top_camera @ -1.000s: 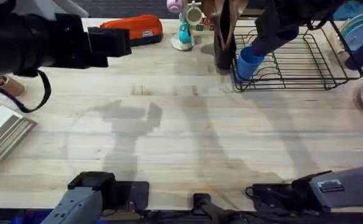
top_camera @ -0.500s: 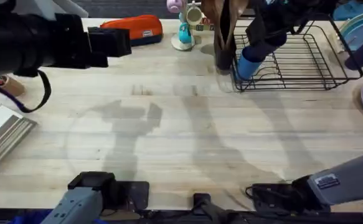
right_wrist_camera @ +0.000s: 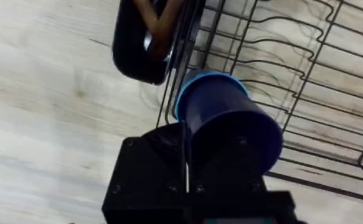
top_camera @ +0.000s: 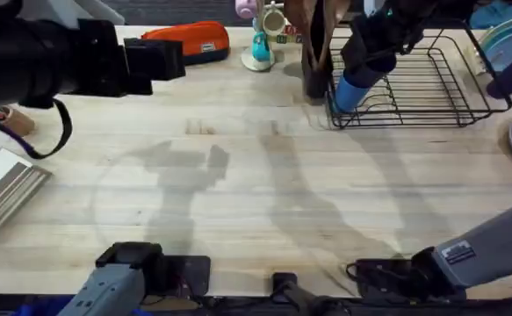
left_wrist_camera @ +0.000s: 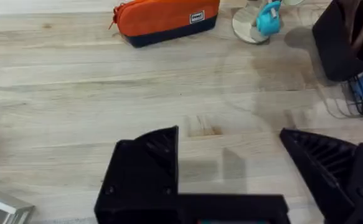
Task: Pick up the cup on the table and put them onto the rack.
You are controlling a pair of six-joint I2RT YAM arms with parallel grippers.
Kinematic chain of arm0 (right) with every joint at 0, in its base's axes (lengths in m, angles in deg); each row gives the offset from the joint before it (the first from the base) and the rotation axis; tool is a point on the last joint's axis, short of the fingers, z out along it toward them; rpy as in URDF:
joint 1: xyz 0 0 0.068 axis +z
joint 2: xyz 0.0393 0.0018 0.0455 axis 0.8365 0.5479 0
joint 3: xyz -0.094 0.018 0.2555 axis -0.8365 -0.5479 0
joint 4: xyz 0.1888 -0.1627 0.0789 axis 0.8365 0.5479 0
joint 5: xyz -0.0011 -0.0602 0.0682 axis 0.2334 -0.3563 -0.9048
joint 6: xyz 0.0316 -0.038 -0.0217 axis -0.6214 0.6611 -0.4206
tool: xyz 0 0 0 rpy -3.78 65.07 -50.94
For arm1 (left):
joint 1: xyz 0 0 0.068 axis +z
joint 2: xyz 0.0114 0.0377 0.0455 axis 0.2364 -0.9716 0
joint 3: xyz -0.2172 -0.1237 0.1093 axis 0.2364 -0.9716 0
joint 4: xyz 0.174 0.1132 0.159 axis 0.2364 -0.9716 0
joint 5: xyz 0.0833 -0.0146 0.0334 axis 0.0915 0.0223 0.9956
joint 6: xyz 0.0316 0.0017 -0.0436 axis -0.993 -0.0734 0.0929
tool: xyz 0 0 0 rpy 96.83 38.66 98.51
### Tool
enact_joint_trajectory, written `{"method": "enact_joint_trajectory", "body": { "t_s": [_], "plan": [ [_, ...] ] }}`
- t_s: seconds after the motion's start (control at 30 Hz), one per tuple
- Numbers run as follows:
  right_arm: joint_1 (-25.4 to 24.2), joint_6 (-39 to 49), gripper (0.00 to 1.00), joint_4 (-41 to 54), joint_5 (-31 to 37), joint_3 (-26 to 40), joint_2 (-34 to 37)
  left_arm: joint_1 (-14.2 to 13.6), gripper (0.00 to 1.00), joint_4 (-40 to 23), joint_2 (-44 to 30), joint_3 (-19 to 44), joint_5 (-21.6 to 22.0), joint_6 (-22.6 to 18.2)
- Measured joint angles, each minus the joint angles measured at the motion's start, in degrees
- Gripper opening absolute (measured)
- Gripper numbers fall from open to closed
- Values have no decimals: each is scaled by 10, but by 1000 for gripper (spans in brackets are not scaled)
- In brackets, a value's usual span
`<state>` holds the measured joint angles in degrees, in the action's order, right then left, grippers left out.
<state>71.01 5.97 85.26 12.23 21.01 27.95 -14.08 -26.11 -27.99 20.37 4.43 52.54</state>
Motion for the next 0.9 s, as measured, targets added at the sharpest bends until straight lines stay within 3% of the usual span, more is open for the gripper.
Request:
{"method": "enact_joint_trajectory", "body": {
  "t_s": [0.3,0.57,0.9],
  "plan": [
    [0,0,30,5,0,0,10,0,994,0,0,0,0,0],
    [0,0,191,5,0,0,10,0,993,0,0,0,0,0],
    [0,0,263,13,0,17,10,0,993,0,0,0,0,0]
  ]
}}
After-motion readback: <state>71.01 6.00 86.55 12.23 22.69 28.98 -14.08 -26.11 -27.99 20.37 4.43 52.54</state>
